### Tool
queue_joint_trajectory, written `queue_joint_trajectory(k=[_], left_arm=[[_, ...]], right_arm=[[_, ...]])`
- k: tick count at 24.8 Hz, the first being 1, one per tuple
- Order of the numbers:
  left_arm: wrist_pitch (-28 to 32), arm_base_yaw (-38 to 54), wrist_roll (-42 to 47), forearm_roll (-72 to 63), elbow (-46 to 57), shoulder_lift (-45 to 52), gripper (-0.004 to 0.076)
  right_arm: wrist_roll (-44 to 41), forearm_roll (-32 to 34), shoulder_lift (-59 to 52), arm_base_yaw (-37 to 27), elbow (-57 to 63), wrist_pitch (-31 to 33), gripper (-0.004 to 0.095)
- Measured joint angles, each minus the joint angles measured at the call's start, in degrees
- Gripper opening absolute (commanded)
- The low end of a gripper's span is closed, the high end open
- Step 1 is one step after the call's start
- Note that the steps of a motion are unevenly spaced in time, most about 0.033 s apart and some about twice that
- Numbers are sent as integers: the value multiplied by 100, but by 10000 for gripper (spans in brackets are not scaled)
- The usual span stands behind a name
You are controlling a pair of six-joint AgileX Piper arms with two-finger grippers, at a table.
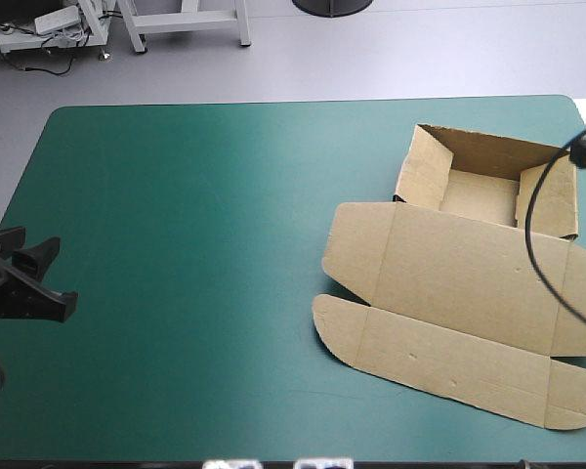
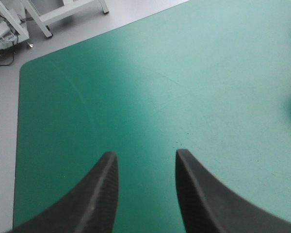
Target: Fold the box
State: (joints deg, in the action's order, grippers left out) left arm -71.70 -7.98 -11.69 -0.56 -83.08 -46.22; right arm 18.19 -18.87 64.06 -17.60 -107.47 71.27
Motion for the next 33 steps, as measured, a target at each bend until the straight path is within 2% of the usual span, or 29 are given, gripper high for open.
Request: queue_joint_trajectory(k=[4,8,13,14,18,21,25,33], left_arm=[[0,-197,0,88,77,375,279],[87,-270,0,108,668,1006,279],[536,-270,0,156,1629,1789,272],[614,-270,0,156,1851,1958,262],[1046,-270,264,175,3147,2965,124],[1330,-270,388,56,3864,3580,68],[1415,-270,410,-66,4298,3762,36],[1647,-270,427,-261,4667,3762,34]], right_arm=[[82,0,-942,0,983,0,203],[79,153,-2013,0,2243,-35,203],[61,308,-3048,-6,3594,-287,198],[57,320,-3252,-11,3924,-376,190],[18,320,-4280,-11,5414,-768,178],[18,295,-4926,-11,6366,-949,178],[18,289,-5187,-11,6829,-1006,178],[18,278,-5206,-21,6883,-1286,178]])
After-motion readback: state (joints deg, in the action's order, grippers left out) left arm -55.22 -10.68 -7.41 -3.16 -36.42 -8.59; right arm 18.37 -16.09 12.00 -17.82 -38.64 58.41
